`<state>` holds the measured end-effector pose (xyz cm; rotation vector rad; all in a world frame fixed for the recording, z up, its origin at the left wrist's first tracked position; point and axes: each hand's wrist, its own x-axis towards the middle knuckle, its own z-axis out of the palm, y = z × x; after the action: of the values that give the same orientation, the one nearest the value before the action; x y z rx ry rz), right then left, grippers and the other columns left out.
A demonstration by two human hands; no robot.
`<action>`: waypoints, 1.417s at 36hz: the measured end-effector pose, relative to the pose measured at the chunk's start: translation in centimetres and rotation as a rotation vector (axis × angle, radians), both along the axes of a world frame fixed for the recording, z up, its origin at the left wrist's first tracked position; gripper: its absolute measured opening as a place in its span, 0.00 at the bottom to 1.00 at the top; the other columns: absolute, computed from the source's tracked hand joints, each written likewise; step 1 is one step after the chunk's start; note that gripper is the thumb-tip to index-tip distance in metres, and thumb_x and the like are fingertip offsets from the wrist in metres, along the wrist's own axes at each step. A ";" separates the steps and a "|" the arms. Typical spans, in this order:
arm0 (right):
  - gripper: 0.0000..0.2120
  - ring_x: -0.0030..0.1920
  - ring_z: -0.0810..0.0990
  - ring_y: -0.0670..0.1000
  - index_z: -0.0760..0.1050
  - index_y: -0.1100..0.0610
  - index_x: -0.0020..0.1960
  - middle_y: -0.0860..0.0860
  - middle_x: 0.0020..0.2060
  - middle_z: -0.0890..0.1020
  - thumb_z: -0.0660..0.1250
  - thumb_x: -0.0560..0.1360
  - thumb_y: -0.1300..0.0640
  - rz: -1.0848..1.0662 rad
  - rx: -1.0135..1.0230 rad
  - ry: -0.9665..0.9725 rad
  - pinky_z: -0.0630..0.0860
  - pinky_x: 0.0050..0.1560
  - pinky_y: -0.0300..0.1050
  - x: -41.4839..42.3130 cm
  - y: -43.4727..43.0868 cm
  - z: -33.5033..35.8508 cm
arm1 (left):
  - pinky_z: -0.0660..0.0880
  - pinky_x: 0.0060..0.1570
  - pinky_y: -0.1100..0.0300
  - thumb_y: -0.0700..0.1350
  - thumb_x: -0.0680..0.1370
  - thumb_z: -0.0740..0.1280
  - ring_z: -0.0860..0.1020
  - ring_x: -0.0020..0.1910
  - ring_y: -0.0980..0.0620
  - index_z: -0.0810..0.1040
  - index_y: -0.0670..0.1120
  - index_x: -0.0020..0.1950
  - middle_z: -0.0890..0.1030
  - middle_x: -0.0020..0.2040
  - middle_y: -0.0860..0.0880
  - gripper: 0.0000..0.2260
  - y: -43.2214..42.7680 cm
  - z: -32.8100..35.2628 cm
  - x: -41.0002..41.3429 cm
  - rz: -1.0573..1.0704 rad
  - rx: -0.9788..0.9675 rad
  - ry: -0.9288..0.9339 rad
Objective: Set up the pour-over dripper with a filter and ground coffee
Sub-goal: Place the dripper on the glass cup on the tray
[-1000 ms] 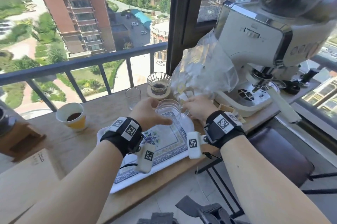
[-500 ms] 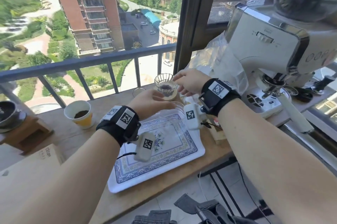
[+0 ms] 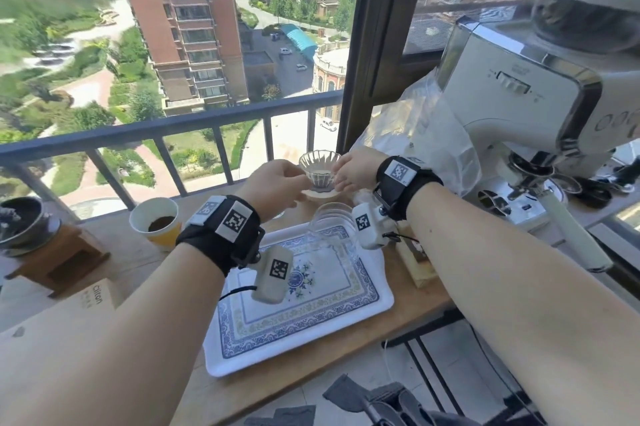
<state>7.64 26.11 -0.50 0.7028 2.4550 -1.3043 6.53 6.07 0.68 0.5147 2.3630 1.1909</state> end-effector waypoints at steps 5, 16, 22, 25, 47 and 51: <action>0.07 0.50 0.87 0.56 0.80 0.63 0.54 0.63 0.50 0.86 0.64 0.80 0.66 -0.049 0.051 0.131 0.84 0.54 0.46 3.0 2.5 2.4 | 0.77 0.44 0.58 0.50 0.76 0.76 0.81 0.49 0.52 0.76 0.46 0.62 0.82 0.52 0.49 0.18 2.5 1.0 0.2 0.077 0.077 0.085; 0.07 0.35 0.88 0.55 0.80 0.63 0.42 0.57 0.30 0.86 0.66 0.76 0.64 -0.124 0.114 0.410 0.86 0.41 0.50 11.4 6.7 7.5 | 0.74 0.62 0.58 0.55 0.62 0.84 0.78 0.62 0.57 0.72 0.49 0.75 0.80 0.64 0.57 0.45 8.4 2.1 2.6 -0.105 0.203 0.145; 0.06 0.35 0.88 0.60 0.74 0.61 0.52 0.61 0.31 0.85 0.63 0.76 0.68 -0.114 -0.011 0.399 0.86 0.38 0.54 13.0 7.4 6.2 | 0.77 0.46 0.67 0.54 0.64 0.85 0.82 0.45 0.64 0.80 0.56 0.60 0.84 0.52 0.60 0.27 9.1 0.7 4.1 -0.188 0.181 0.199; 0.13 0.35 0.88 0.62 0.68 0.59 0.59 0.62 0.30 0.85 0.62 0.77 0.69 -0.148 -0.079 0.355 0.85 0.35 0.52 13.2 7.5 5.1 | 0.79 0.52 0.60 0.54 0.62 0.85 0.83 0.49 0.61 0.79 0.57 0.57 0.84 0.52 0.60 0.26 9.1 -0.3 4.4 -0.182 0.159 0.194; 0.06 0.37 0.84 0.53 0.77 0.61 0.53 0.56 0.43 0.81 0.64 0.78 0.62 -0.078 0.025 0.317 0.84 0.39 0.48 13.8 8.3 3.0 | 0.81 0.54 0.57 0.48 0.63 0.85 0.83 0.53 0.55 0.76 0.55 0.59 0.82 0.57 0.54 0.29 9.4 -1.7 6.7 -0.133 0.084 0.094; 0.07 0.39 0.79 0.53 0.79 0.60 0.49 0.55 0.42 0.79 0.65 0.77 0.57 0.014 0.044 0.301 0.83 0.42 0.50 10.7 6.9 3.8 | 0.79 0.49 0.61 0.47 0.65 0.85 0.84 0.50 0.57 0.77 0.52 0.61 0.85 0.54 0.54 0.28 7.3 -0.6 5.5 -0.044 0.068 0.118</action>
<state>18.35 33.05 3.25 0.5305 2.7245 -1.4472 12.08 13.38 0.03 0.6734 2.4023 1.2569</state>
